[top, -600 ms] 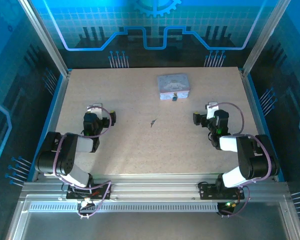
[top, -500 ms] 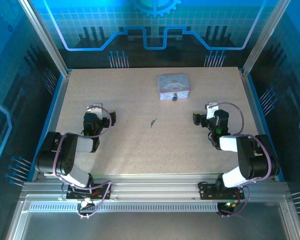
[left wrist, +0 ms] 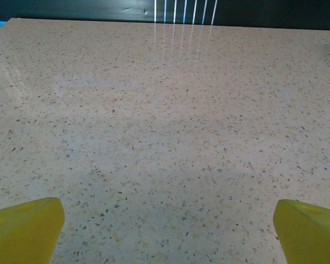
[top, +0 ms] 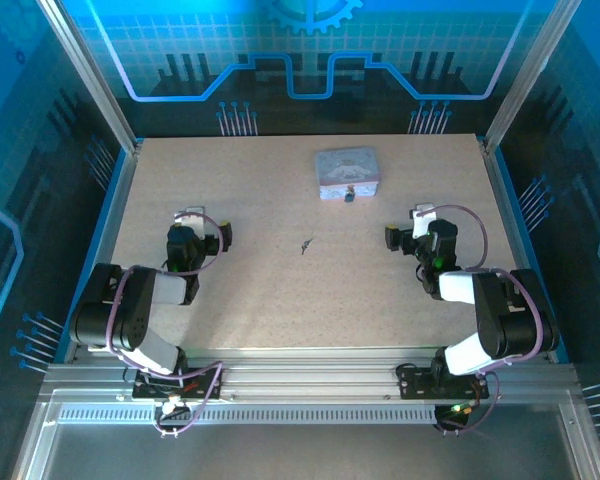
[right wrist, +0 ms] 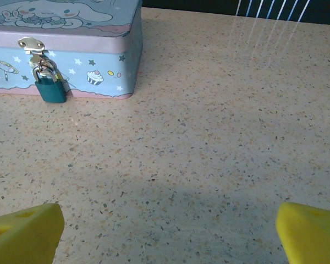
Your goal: Unlock a padlock with a key
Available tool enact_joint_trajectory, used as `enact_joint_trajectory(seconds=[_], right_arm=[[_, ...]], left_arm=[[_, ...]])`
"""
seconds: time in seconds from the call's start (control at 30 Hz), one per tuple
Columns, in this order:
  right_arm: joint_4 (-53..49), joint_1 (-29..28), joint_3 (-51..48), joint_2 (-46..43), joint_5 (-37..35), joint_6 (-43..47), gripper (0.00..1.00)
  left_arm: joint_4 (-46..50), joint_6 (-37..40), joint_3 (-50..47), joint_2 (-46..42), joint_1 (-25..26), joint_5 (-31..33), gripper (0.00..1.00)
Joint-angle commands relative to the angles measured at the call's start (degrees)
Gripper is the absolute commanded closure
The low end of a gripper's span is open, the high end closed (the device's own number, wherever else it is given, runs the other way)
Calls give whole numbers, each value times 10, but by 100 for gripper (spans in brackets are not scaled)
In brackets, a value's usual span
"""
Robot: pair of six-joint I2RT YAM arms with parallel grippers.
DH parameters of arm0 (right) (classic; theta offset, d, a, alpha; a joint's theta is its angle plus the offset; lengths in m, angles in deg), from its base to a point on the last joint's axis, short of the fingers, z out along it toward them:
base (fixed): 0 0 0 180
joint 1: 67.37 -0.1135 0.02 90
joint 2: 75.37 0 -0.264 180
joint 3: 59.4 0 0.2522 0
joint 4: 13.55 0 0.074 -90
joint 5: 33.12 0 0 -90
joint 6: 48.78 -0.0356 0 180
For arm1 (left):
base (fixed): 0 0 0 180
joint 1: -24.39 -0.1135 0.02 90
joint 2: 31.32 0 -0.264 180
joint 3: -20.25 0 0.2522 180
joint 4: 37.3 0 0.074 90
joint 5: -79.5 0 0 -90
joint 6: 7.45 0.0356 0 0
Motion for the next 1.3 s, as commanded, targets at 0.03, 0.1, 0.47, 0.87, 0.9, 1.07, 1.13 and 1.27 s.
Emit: enact_joint_trajectory(seconds=[0.03, 0.1, 0.47, 0.87, 0.9, 1.07, 1.13, 1.27], right_arm=[[10, -2, 10, 5, 5, 6, 0], [10, -2, 10, 5, 5, 6, 0], [10, -1, 10, 5, 6, 6, 0], [9, 1, 11, 5, 10, 5, 0], [9, 0, 11, 5, 10, 5, 0], [0, 2, 15, 0, 6, 2, 0], [-57, 2, 39, -24, -5, -2, 0], [-306, 3, 154, -62, -34, -58, 0]], left_arm=[[-7, 2, 8, 0, -5, -10, 1], [-7, 2, 9, 0, -5, -10, 1], [-6, 2, 9, 0, -5, -10, 1], [-2, -1, 11, 0, -9, -18, 1], [-2, 0, 11, 0, -9, -19, 1], [33, 4, 23, -17, -12, -40, 1], [88, 1, 38, -50, -11, -33, 1], [292, -39, 114, -110, -10, -33, 1]])
